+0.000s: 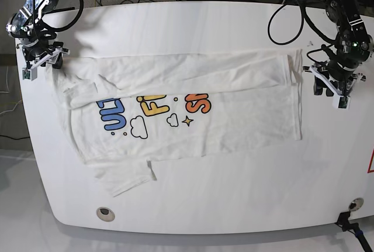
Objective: Fold the T-shirt properly
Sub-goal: 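Reposition both grippers at the shirt edges and pinch with the right gripper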
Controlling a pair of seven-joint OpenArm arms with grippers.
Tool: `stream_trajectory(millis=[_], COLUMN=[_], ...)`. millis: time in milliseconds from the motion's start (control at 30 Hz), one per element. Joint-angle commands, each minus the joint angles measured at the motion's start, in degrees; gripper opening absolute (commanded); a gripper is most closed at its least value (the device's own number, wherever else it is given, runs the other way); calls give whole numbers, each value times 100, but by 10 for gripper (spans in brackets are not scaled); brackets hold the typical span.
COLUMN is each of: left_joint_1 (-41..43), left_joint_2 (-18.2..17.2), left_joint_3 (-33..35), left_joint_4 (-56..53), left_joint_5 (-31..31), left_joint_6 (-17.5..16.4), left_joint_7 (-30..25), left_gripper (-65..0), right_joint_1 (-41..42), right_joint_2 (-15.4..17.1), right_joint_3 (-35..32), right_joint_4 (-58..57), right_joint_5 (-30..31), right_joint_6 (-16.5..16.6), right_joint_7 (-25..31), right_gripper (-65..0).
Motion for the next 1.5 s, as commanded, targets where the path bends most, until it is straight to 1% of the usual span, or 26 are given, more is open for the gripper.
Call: stream_trajectory(millis=[0,33,67,100,167,267,367,500,533,633,667,767,900,1133,1200,1300,1467], left_joint_1=[-57,-57,-48,-40,-22,-13,48,259,330,593,690,945,1147,1472,1516,1613,1516], left_joint_2=[-72,-72,-72,-72,-64,191,332,332,332,332,332,332,332,341,341,341,341], left_joint_3=[33,94,138,209,305,376,376,384,384,367,358,367,349,288,191,182,209], left_joint_4=[83,83,101,101,101,110,110,163,250,655,734,787,795,875,848,760,523], left_joint_5=[-36,-36,-36,-36,-36,-36,-19,-36,-36,-36,-36,-36,-45,-45,-36,-19,-19], left_joint_6=[23,23,23,23,23,23,23,14,5,-65,-65,-144,-347,-426,-426,-417,-417], left_joint_7=[-134,-134,-134,-134,-134,-134,-134,-134,-134,-134,-134,-134,-134,-143,-284,-688,-723], left_gripper=[-453,-453,-453,-453,-453,-453,-453,-451,-441,-325,-318,-317,-317,-317,-317,-317,-317], right_joint_1=[133,133,133,141,141,141,141,141,141,141,141,141,141,133,133,133,133], right_joint_2=[106,106,106,106,106,123,123,123,114,114,106,106,97,97,97,97,97], right_joint_3=[15,15,15,15,15,15,15,6,6,6,6,6,6,6,6,6,6], right_joint_4=[81,81,81,81,81,81,81,81,81,81,81,81,81,81,81,81,81], right_joint_5=[45,45,45,45,45,45,36,19,19,10,10,10,19,10,10,10,27], right_joint_6=[10,10,10,10,10,10,10,10,10,10,10,10,10,10,10,10,10], right_joint_7=[127,127,127,127,127,127,127,127,127,127,127,127,127,127,127,127,127], right_gripper=[-553,-607,-645,-650,-650,-650,-650,-650,-650,-650,-650,-650,-650,-650,-650,-650,-650])
